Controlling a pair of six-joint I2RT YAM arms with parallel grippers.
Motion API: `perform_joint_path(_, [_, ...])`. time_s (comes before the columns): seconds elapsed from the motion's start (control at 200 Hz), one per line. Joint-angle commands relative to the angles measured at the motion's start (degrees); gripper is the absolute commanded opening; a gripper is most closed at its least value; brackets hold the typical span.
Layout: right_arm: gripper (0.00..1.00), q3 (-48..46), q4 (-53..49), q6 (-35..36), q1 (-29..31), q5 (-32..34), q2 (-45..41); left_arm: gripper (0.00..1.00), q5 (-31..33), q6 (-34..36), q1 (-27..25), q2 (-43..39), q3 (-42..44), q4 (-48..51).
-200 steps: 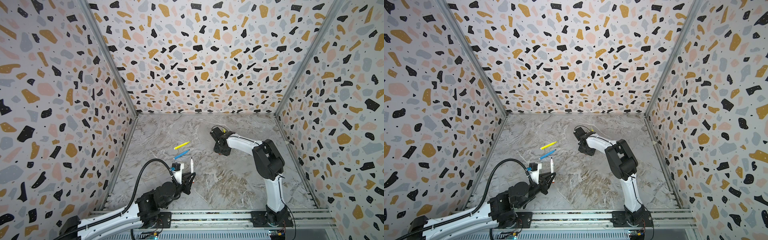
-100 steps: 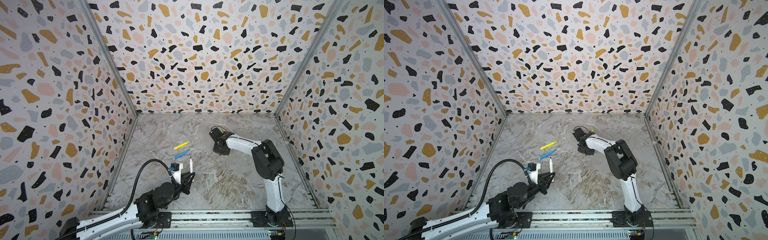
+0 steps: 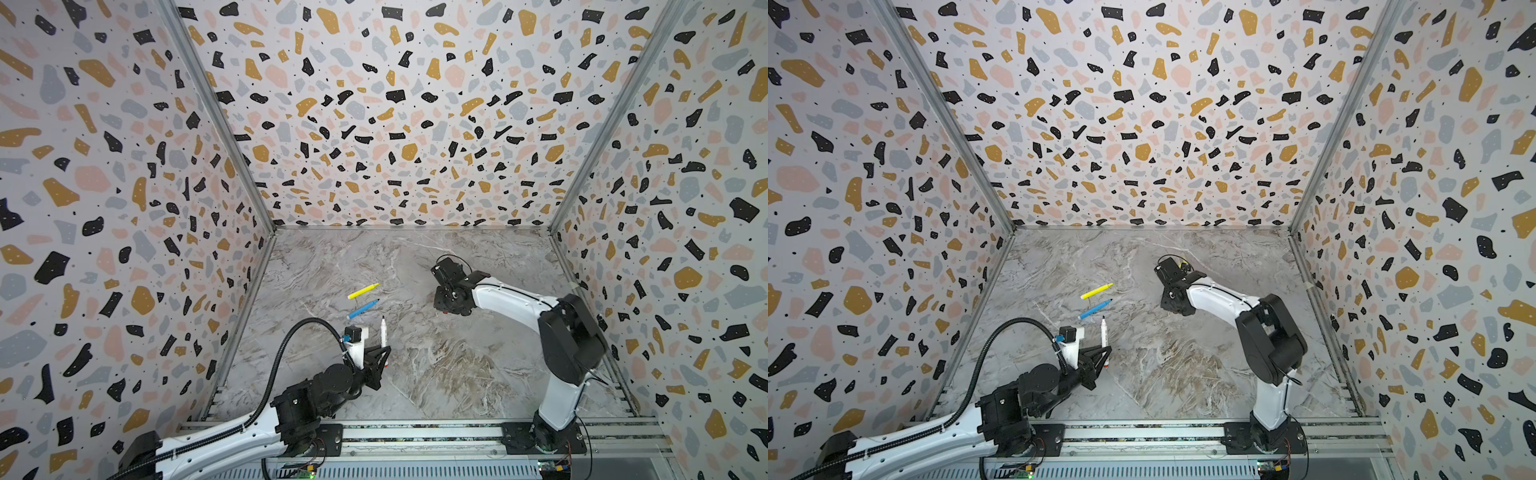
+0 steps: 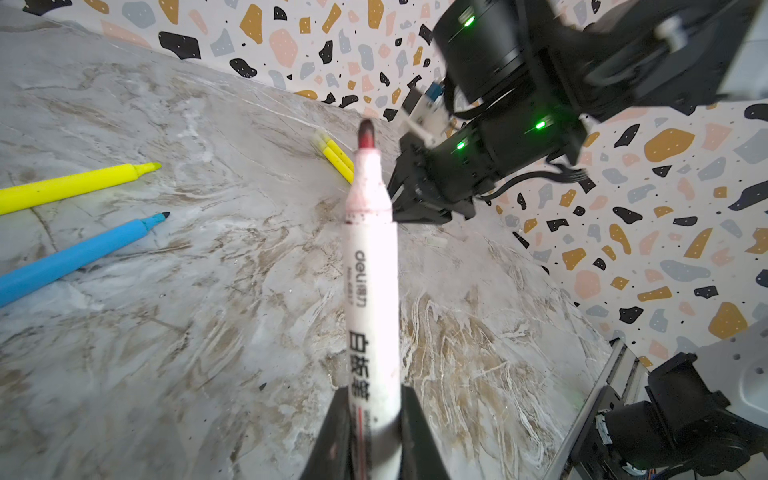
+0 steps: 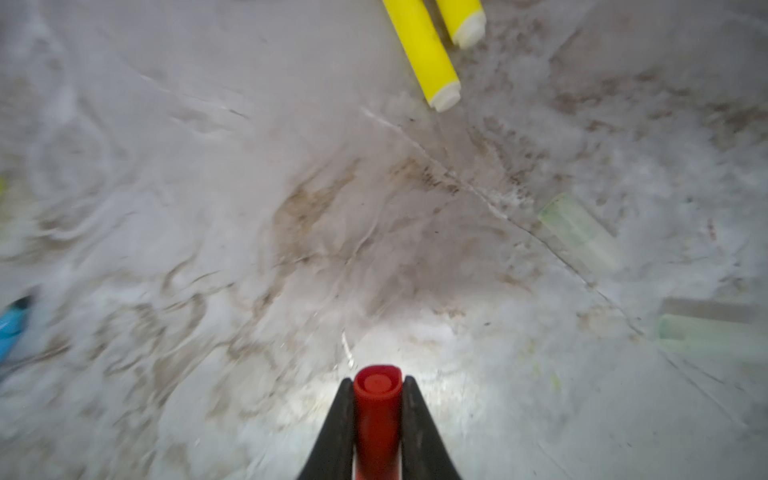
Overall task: Insert the pens into the pen caps
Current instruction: 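Lift the red cap with the right gripper toward the white marker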
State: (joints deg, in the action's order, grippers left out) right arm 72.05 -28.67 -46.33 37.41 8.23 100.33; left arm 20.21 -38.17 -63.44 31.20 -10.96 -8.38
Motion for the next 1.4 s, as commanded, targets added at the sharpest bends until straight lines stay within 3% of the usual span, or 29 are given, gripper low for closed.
perform_joint_path(0.0, [0.07,-3.2,6.3,6.3,-0.1,-6.0,-10.1,0.0,-1.7,0.4,-0.1,2.1,-0.6,-4.8])
perform_joint_path(0.265, [0.06,-23.7,30.7,15.2,-3.7,-29.4,-34.0,0.01,-8.3,0.7,-0.5,9.2,-0.1,-17.5])
perform_joint_path(0.491, [0.02,-31.4,37.0,18.1,-6.1,-35.5,-45.0,0.02,-9.9,1.8,-1.9,13.8,-1.6,-22.2])
perform_joint_path(0.641, [0.01,-35.0,44.0,15.8,-6.4,-40.0,-48.5,0.03,-9.4,1.9,-5.0,19.2,-3.2,-26.6])
perform_joint_path(0.861, [0.01,-43.3,66.2,5.5,-6.5,-49.4,-50.4,0.02,-7.1,0.4,-9.8,25.9,-3.9,-34.7])
perform_joint_path(1.161, [0.01,-51.5,84.4,-4.5,-5.6,-49.2,-49.0,0.02,-6.1,1.1,-10.3,27.9,-6.8,-36.3])
perform_joint_path(1.397, [0.01,-52.2,86.8,-4.3,-2.9,-45.4,-47.4,0.02,-7.2,0.4,-10.4,30.4,-7.5,-38.6])
